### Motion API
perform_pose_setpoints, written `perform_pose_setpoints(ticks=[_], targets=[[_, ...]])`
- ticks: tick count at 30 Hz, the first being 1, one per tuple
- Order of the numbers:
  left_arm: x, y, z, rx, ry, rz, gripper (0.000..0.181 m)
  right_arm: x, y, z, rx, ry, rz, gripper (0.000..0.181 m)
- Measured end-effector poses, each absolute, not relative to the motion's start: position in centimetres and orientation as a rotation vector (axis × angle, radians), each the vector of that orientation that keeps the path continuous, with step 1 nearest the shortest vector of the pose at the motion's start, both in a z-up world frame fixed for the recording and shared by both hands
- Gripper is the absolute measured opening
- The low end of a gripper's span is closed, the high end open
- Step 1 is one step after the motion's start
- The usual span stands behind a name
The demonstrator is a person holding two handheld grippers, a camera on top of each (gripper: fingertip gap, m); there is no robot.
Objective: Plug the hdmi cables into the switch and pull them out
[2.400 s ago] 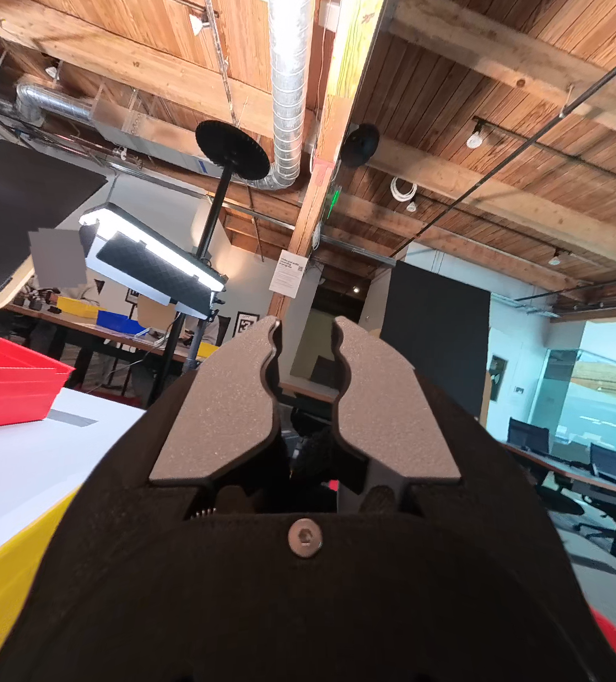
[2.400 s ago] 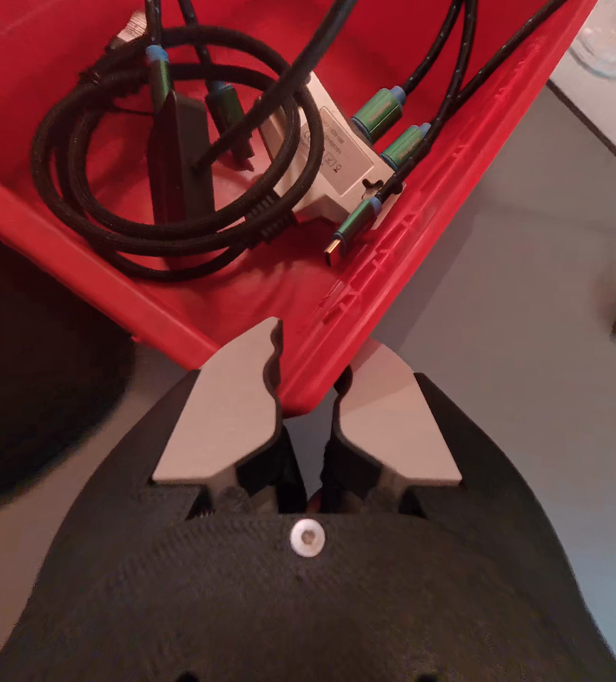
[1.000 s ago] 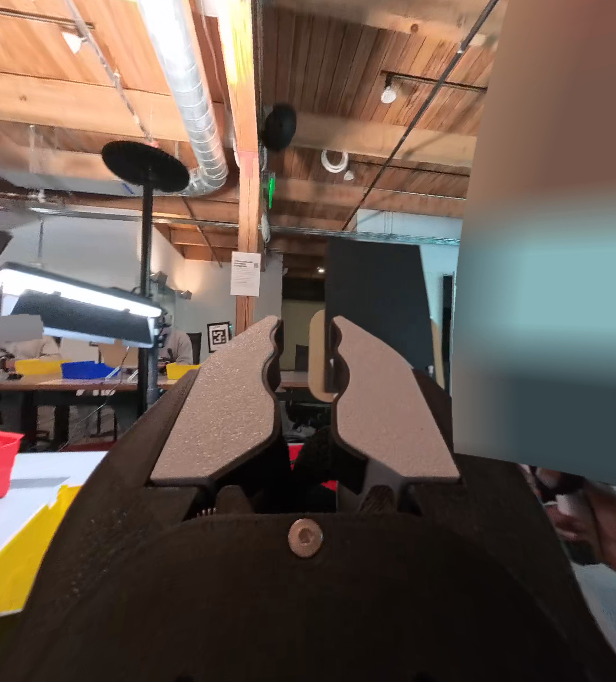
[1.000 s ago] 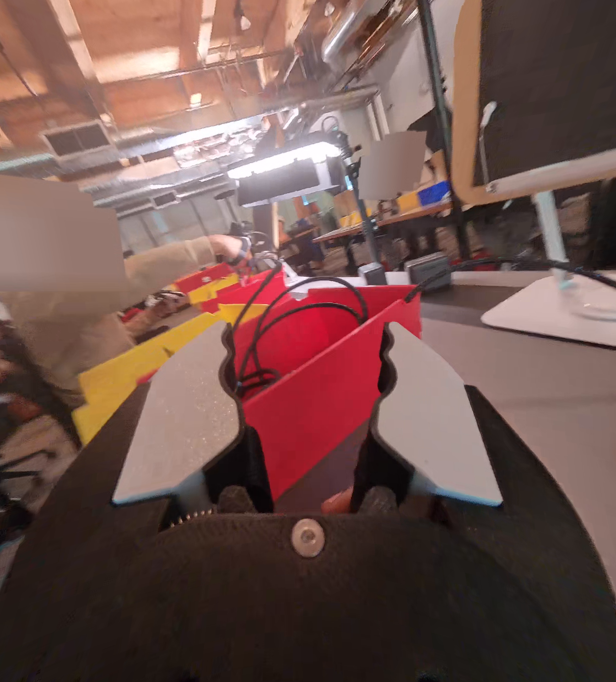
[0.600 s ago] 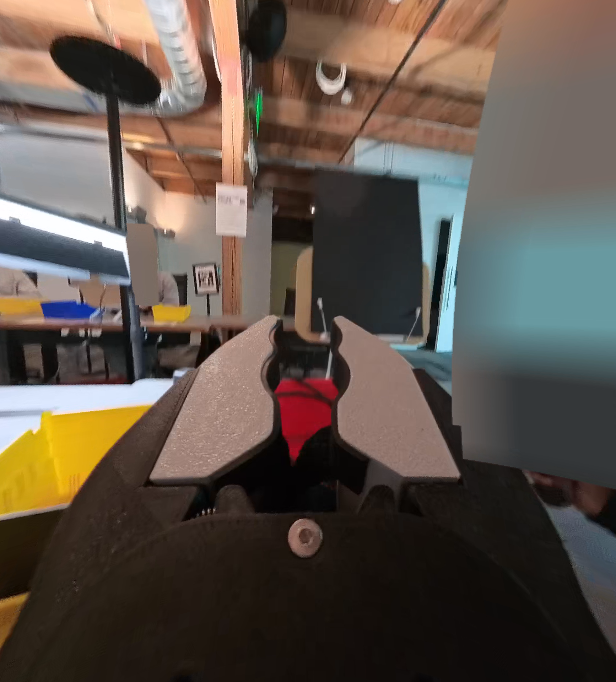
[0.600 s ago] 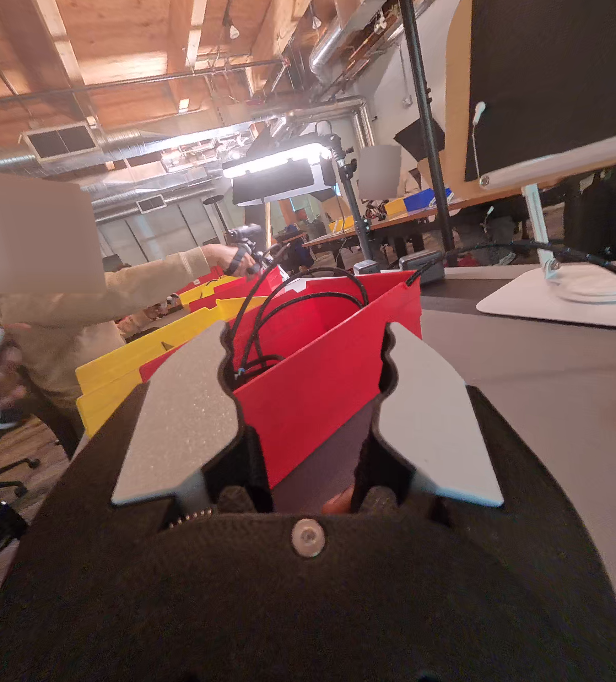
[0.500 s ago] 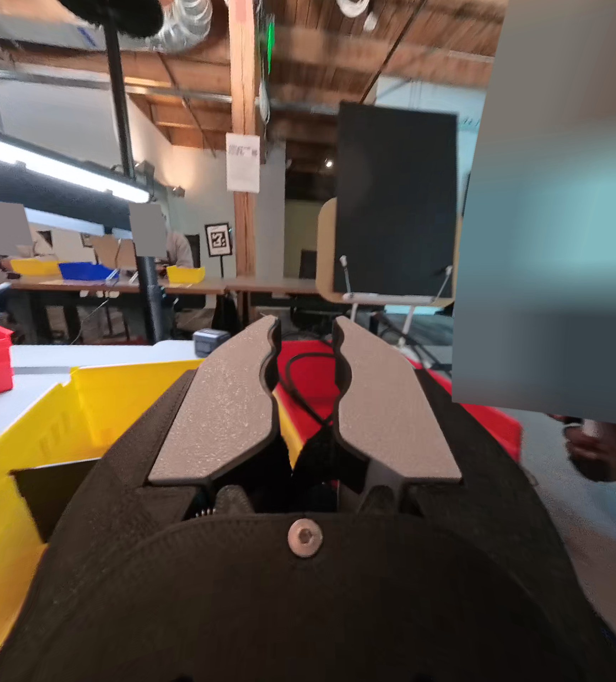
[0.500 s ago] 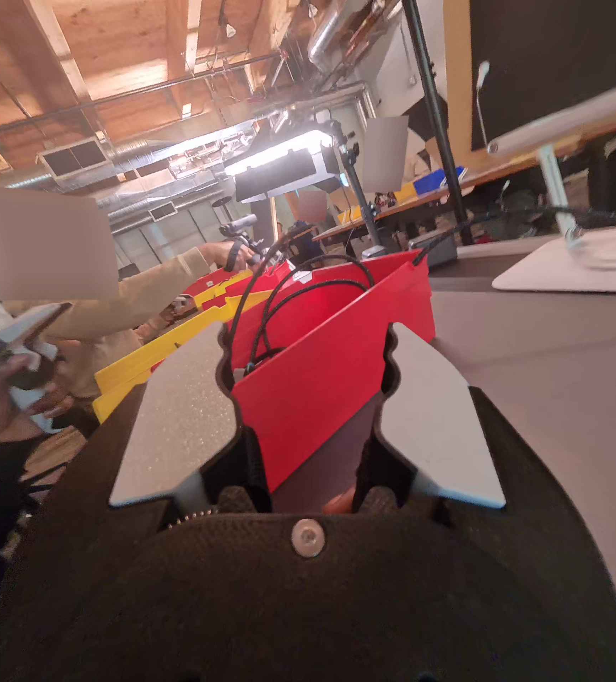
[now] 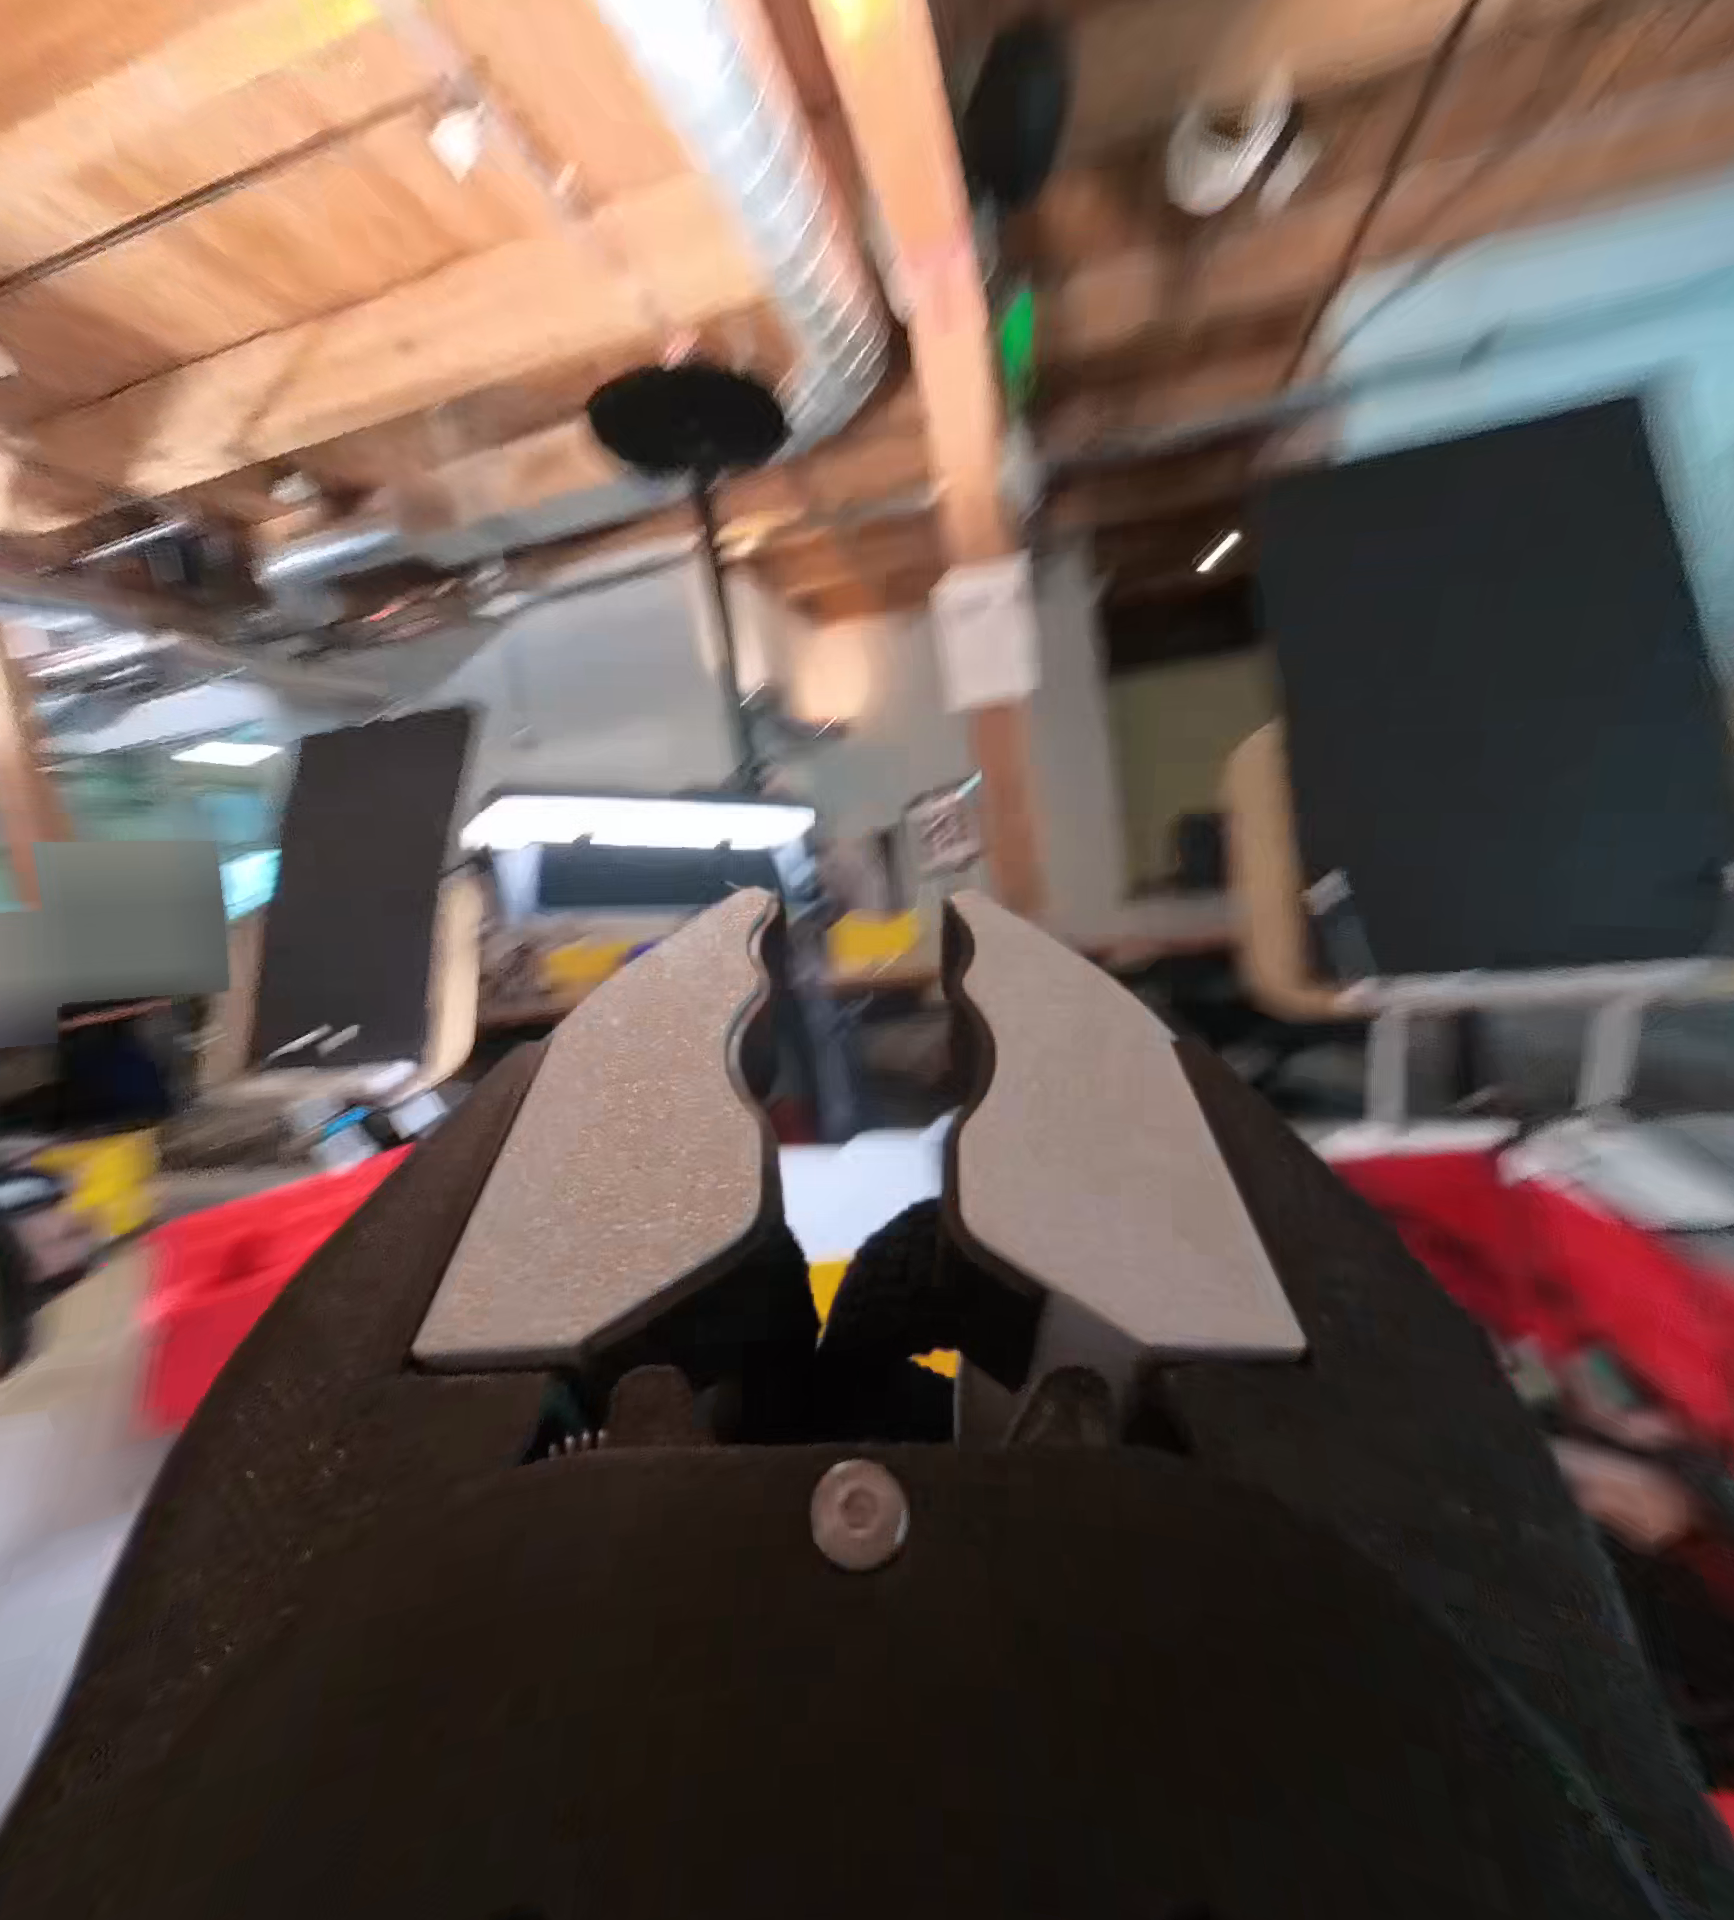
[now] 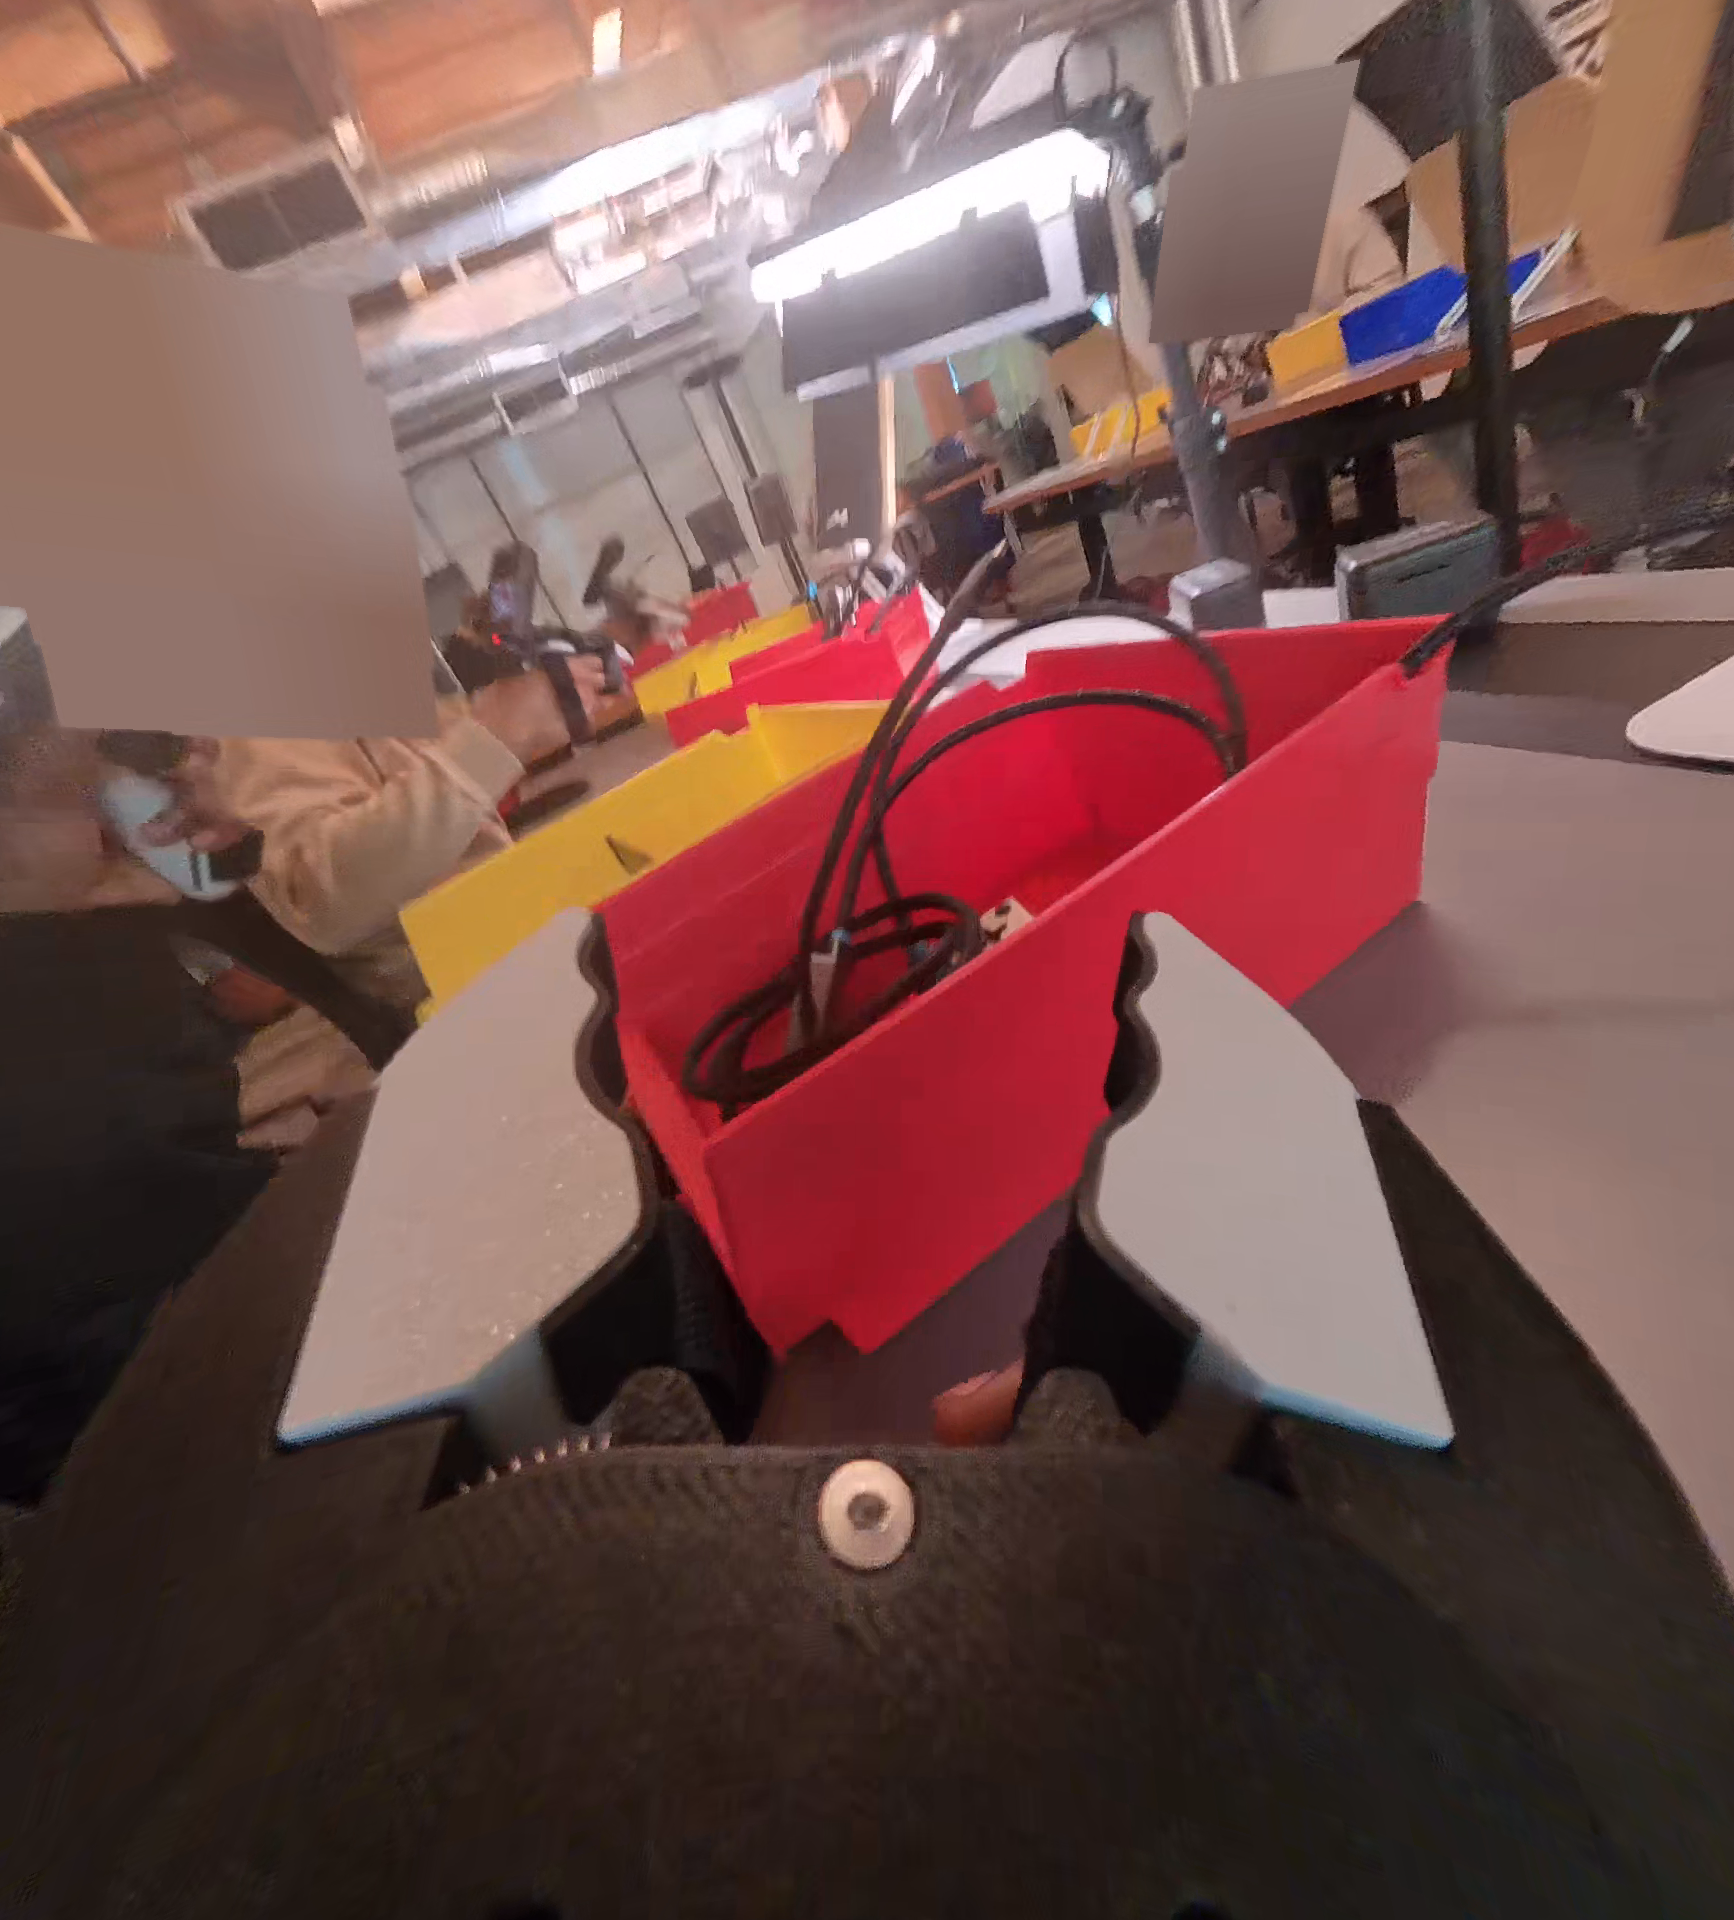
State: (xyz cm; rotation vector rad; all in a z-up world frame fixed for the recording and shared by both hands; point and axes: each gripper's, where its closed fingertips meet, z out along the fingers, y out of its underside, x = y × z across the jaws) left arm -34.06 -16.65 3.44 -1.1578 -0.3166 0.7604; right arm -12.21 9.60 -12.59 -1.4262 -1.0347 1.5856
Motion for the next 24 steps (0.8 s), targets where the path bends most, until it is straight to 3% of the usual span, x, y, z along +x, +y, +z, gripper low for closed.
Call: perform_pose_setpoints(ticks=[4,8,13,17,24], targets=[[-41.2,-21.2,-3.9,-1.479,-0.610,1.029,0.045,-13.8,7.0,-16.9,-1.535,-1.330,1.435,0.097],[-44.7,-24.5,-15.6,-1.987,-0.870,0.814,0.065,-14.8,3.1,-20.9,-1.613,-1.598,1.406,0.097],[-44.3,-22.0,-21.0,-1.992,-0.807,0.313,0.047,-15.2,4.0,-24.2,-1.636,-1.701,1.113,0.081],[-45.2,-21.2,-22.0,-1.961,-0.672,0.301,0.007,-15.7,3.8,-24.3,-1.650,-1.687,1.181,0.083],[-45.7,-23.7,-17.7,-1.847,-0.638,0.521,0.005,-17.0,3.8,-24.0,-1.608,-1.684,1.153,0.086]])
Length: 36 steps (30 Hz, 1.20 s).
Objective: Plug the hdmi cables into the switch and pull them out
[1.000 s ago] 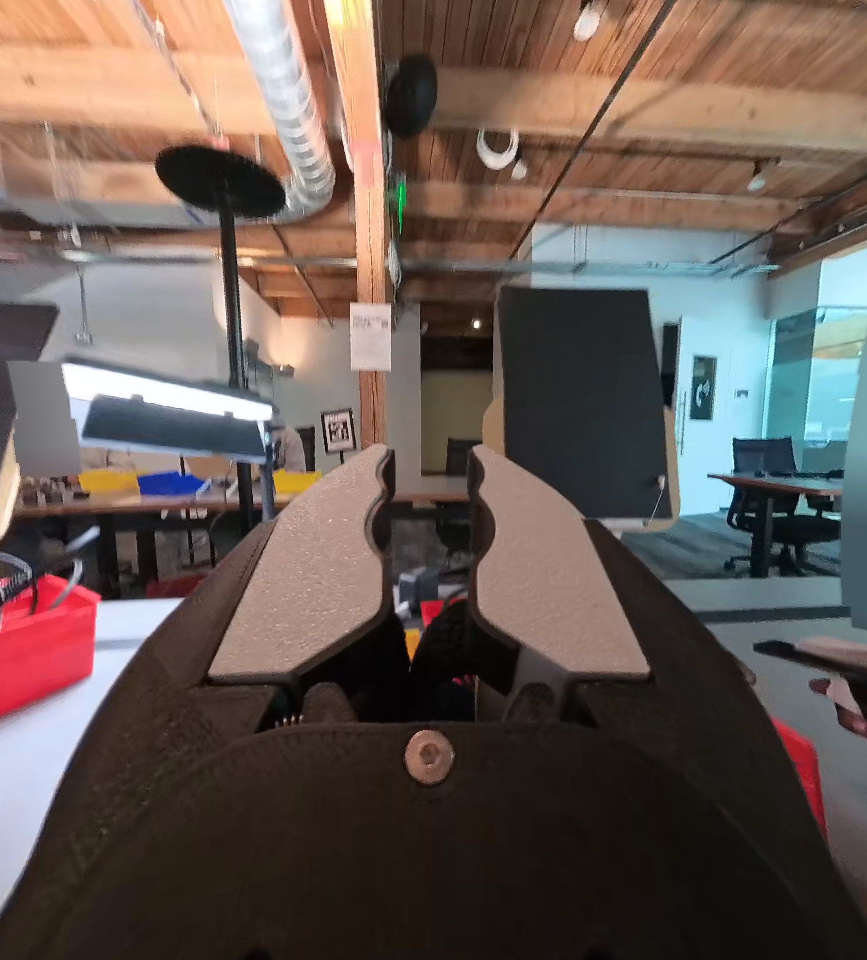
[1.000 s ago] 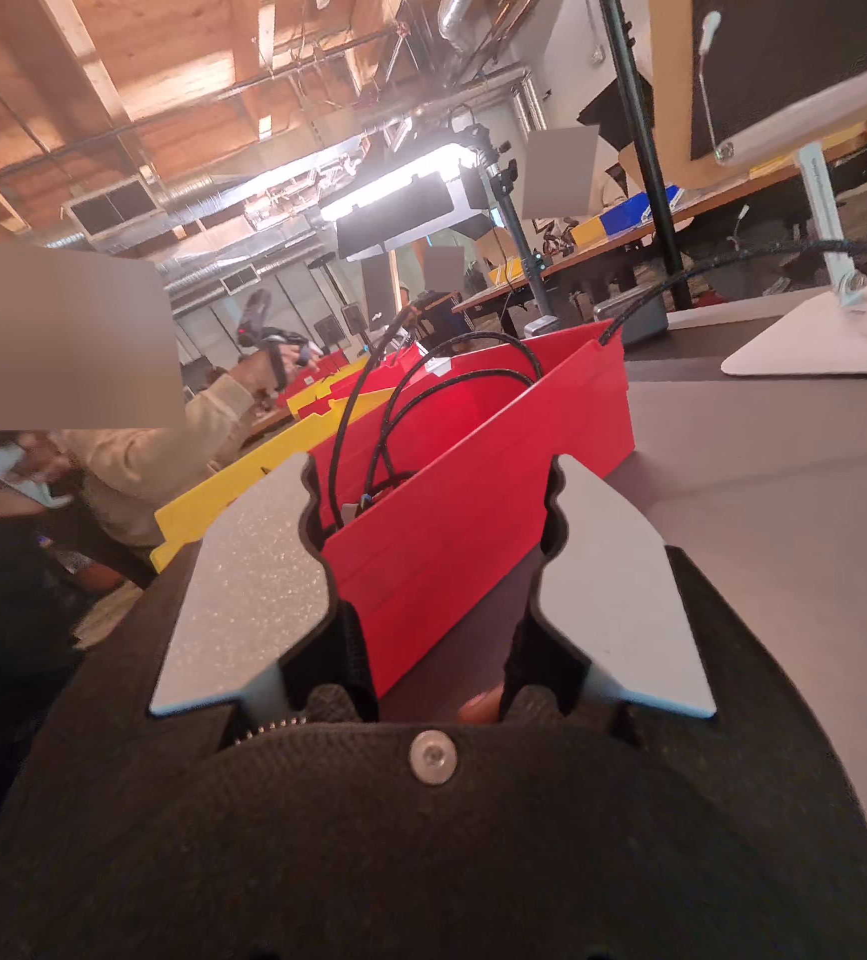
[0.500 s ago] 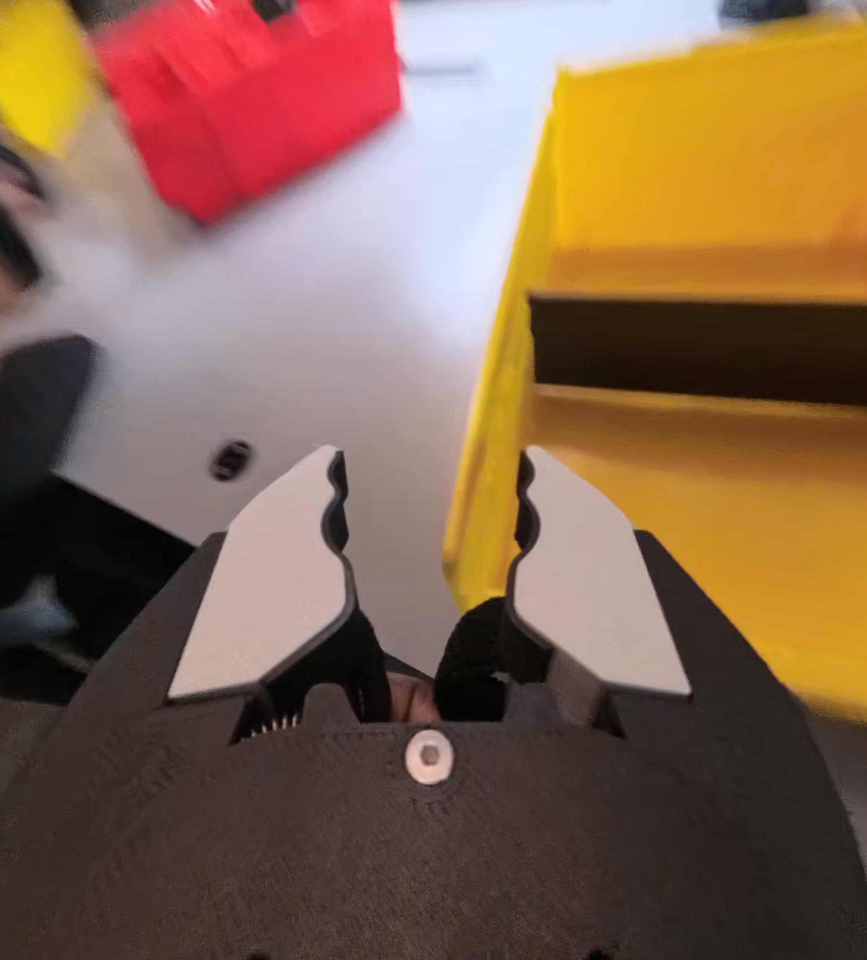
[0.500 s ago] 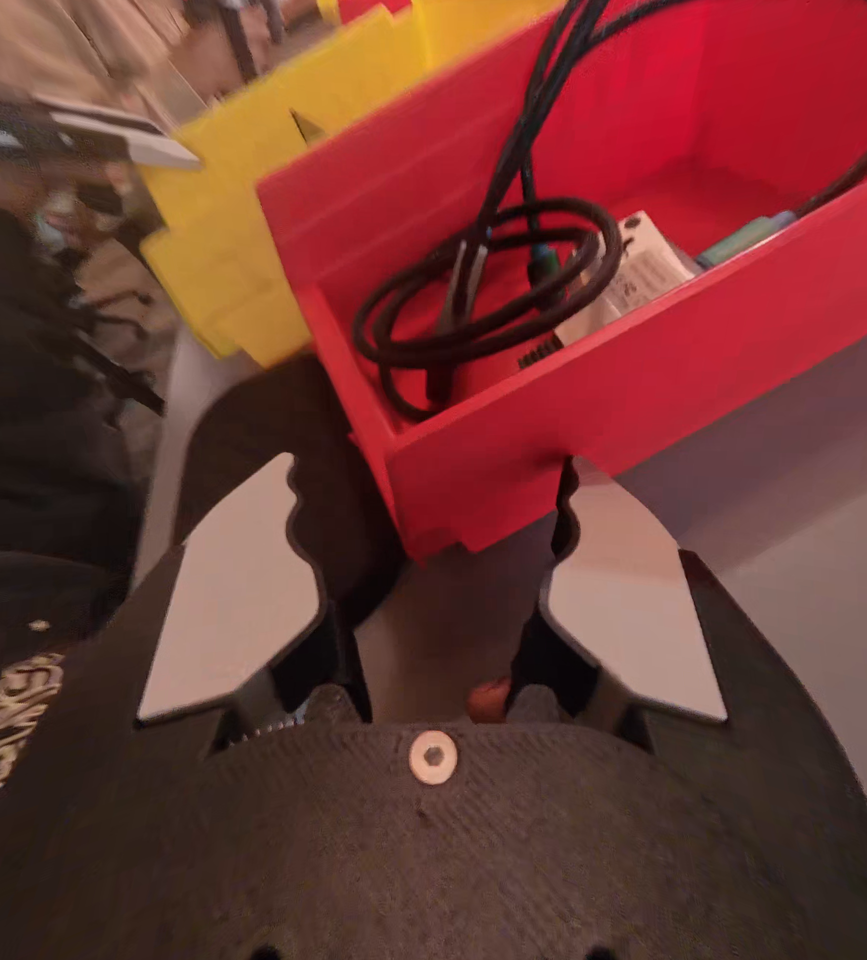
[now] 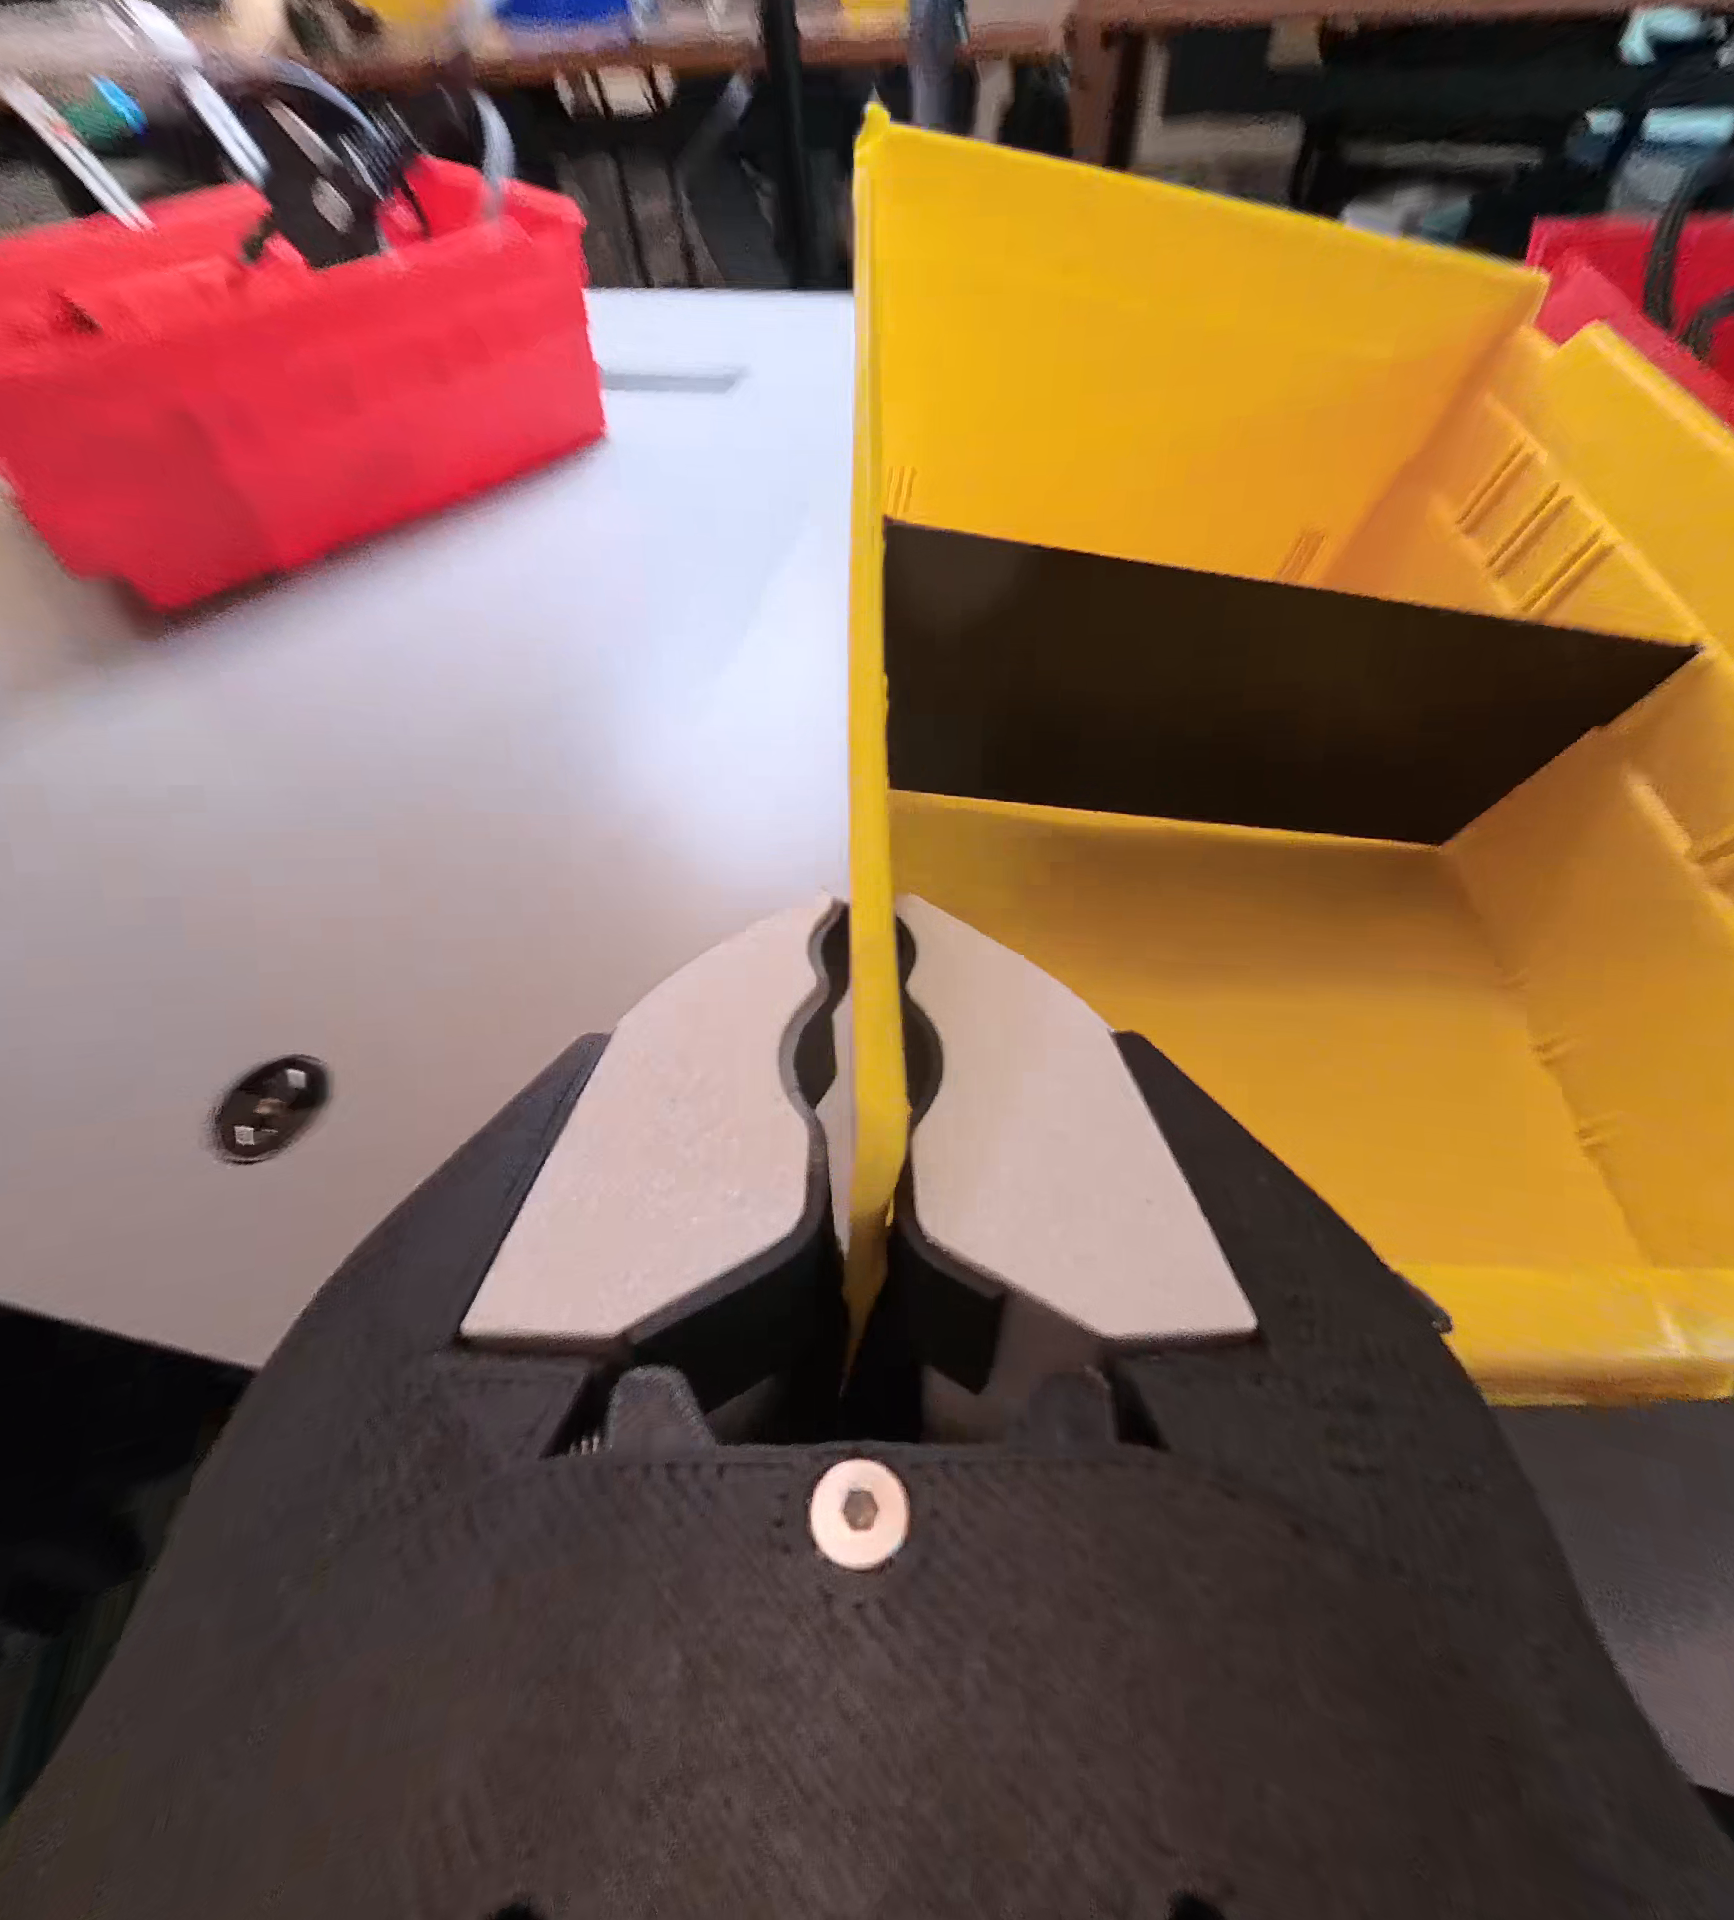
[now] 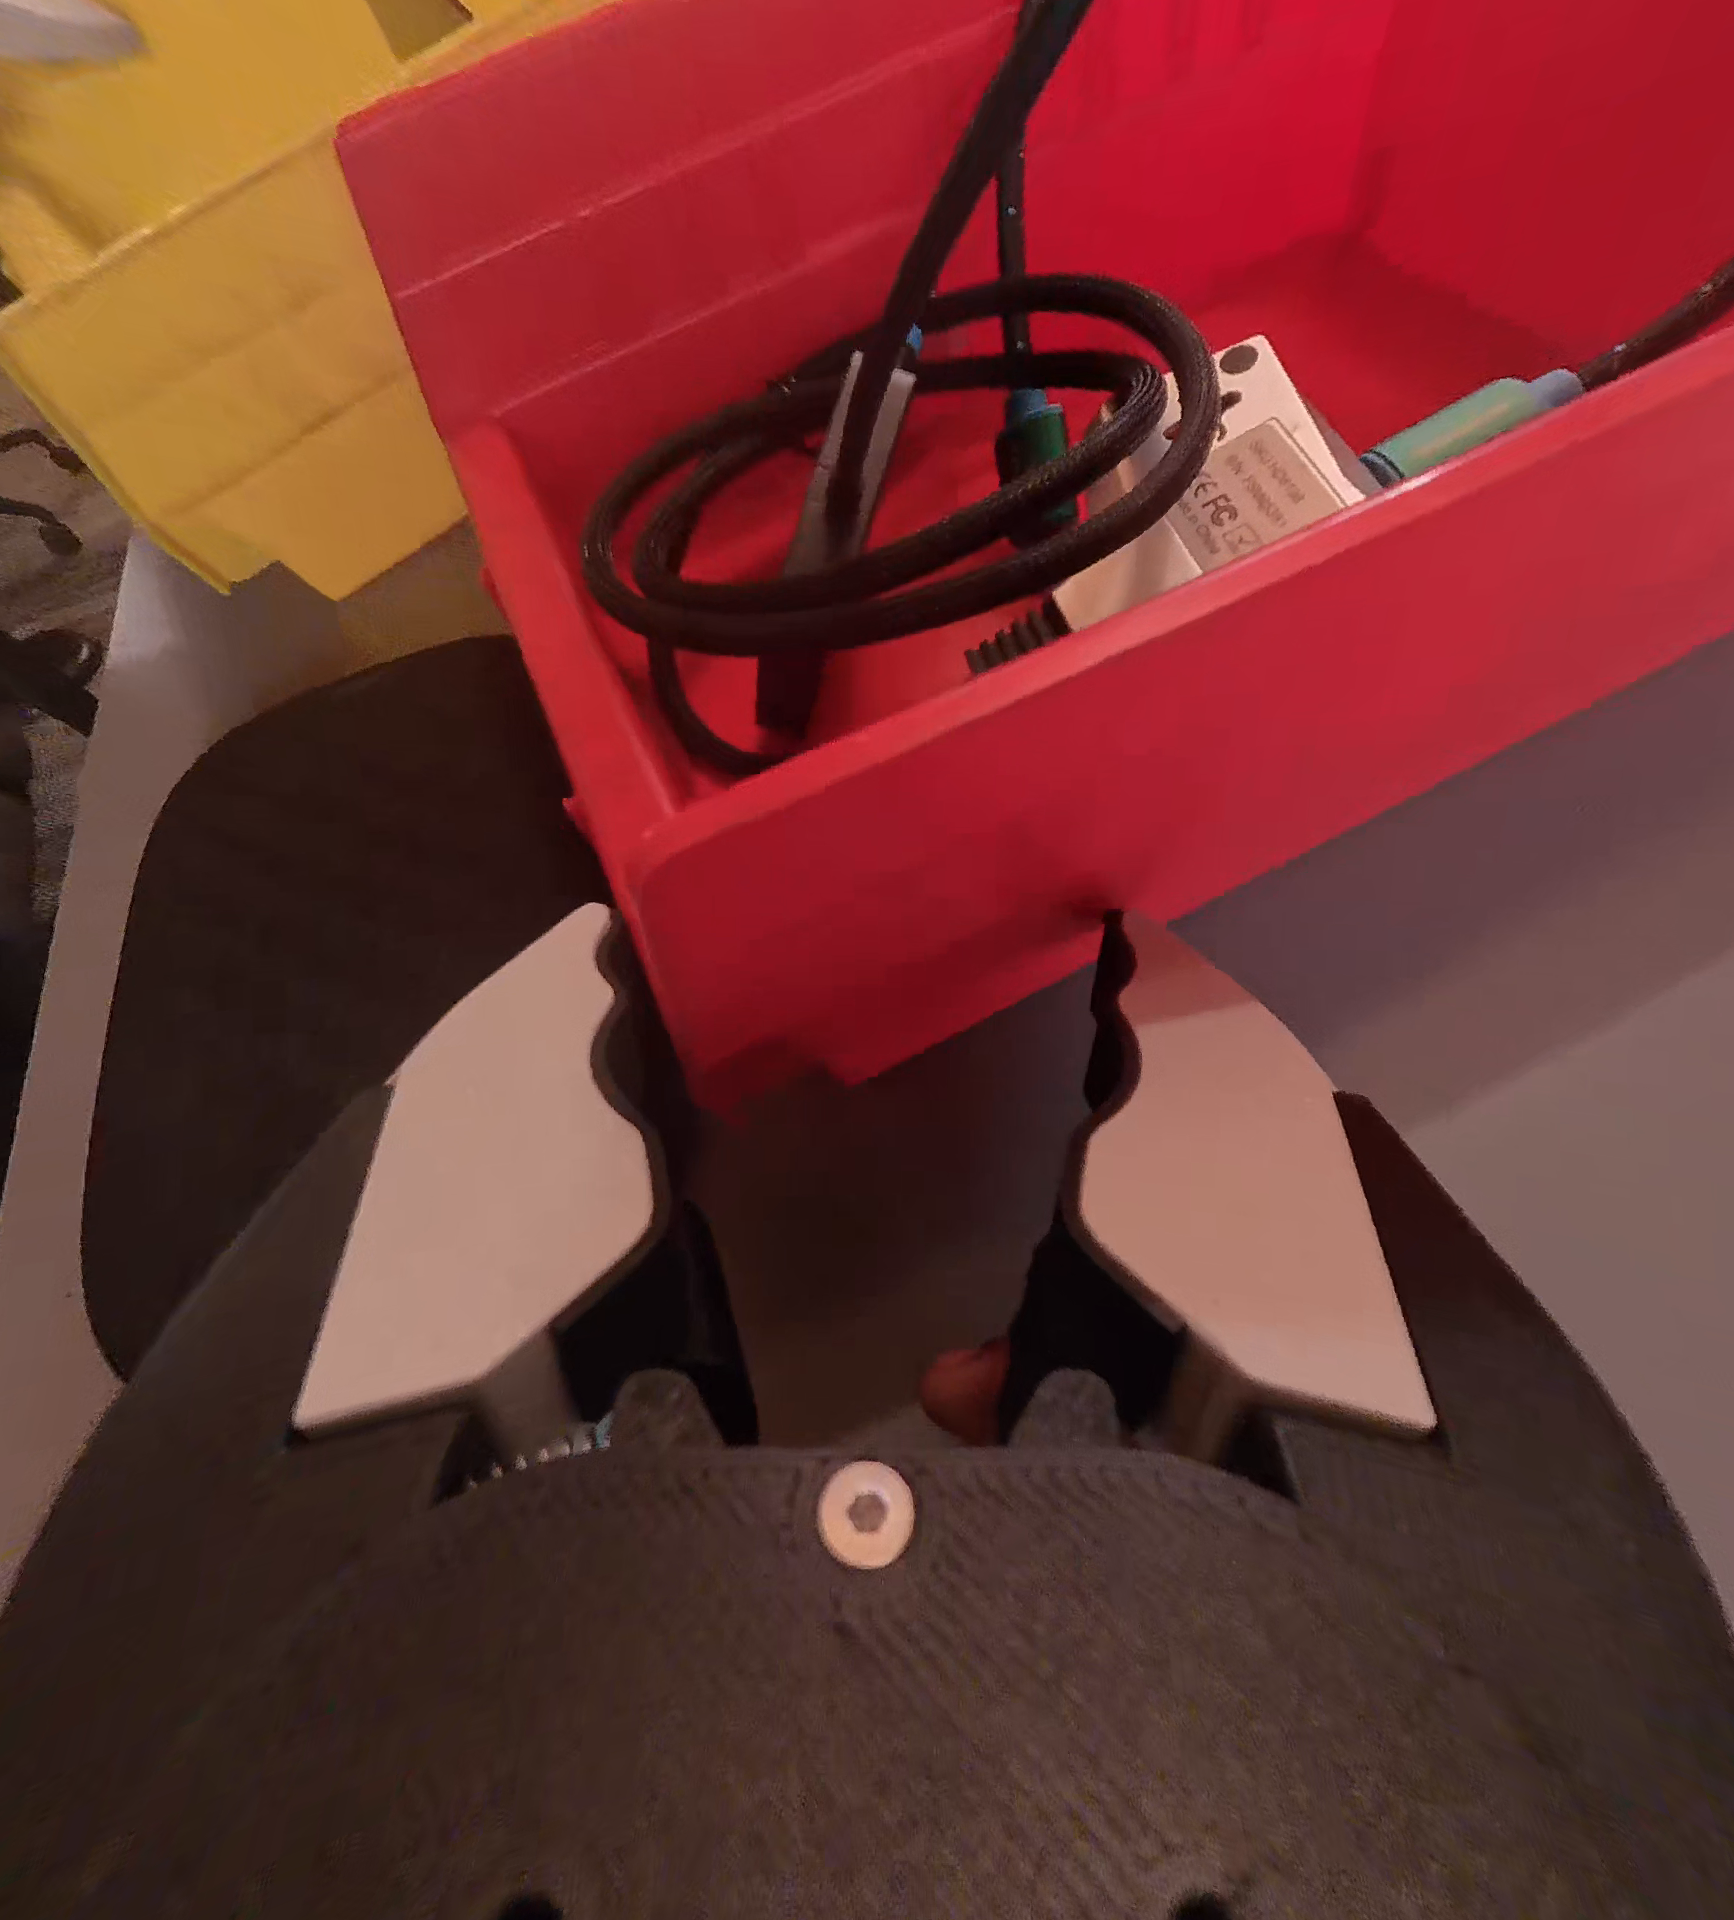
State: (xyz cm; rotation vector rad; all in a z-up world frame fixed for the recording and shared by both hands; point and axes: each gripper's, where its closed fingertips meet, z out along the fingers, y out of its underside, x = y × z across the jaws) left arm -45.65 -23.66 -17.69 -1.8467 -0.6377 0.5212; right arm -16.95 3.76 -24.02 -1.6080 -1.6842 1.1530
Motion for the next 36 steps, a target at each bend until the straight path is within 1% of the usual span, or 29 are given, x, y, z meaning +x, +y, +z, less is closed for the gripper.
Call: perform_pose_setpoints(ticks=[4,10,11,12,13,14,15,16,18,19,22,27,30,33,36], targets=[[-45.6,-26.9,-13.3,-1.624,-0.627,0.686,0.006,-18.4,3.7,-24.1,-1.582,-1.716,1.127,0.082],[-45.2,-31.3,-7.8,-1.180,-0.715,0.714,0.005,-21.8,2.5,-25.1,-1.362,-1.910,0.915,0.075],[-45.0,-31.7,-6.7,-1.093,-0.716,0.696,0.005,-22.4,2.0,-25.4,-1.298,-1.958,0.874,0.072],[-44.7,-32.0,-5.7,-1.007,-0.715,0.666,0.005,-22.7,1.2,-25.8,-1.232,-2.021,0.851,0.064],[-44.3,-32.0,-4.7,-0.922,-0.714,0.619,0.005,-22.8,0.1,-25.9,-1.162,-2.076,0.859,0.051],[-44.0,-31.9,-3.8,-0.842,-0.709,0.559,0.005,-23.0,-0.4,-25.4,-1.120,-2.055,0.867,0.049],[-43.6,-31.5,-3.0,-0.772,-0.702,0.493,0.005,-23.0,-0.8,-24.5,-1.082,-2.028,0.902,0.057],[-43.1,-30.9,-2.1,-0.712,-0.691,0.430,0.005,-22.6,-1.2,-23.5,-1.063,-2.013,0.966,0.076],[-41.8,-29.4,-0.4,-0.625,-0.650,0.335,0.006,-21.6,-1.0,-21.0,-1.102,-1.929,1.122,0.104],[-41.1,-28.4,0.4,-0.599,-0.626,0.306,0.006,-21.0,-0.4,-19.3,-1.116,-1.838,1.214,0.114],[-38.2,-24.5,2.5,-0.612,-0.561,0.272,0.005,-18.6,4.1,-13.4,-1.100,-1.414,1.414,0.130],[-32.7,-15.9,3.8,-0.763,-0.445,0.304,0.005,-11.5,12.2,-5.9,-1.054,-0.844,1.507,0.139],[-29.6,-10.3,2.7,-0.855,-0.409,0.367,0.005,-6.1,14.1,-2.9,-0.927,-0.627,1.459,0.135],[-27.2,-5.6,0.6,-0.932,-0.397,0.414,0.005,-2.1,12.6,-1.1,-0.745,-0.572,1.295,0.119],[-25.5,-2.1,-1.4,-0.985,-0.381,0.448,0.006,-2.3,9.8,-1.6,-0.663,-0.642,1.127,0.099]])
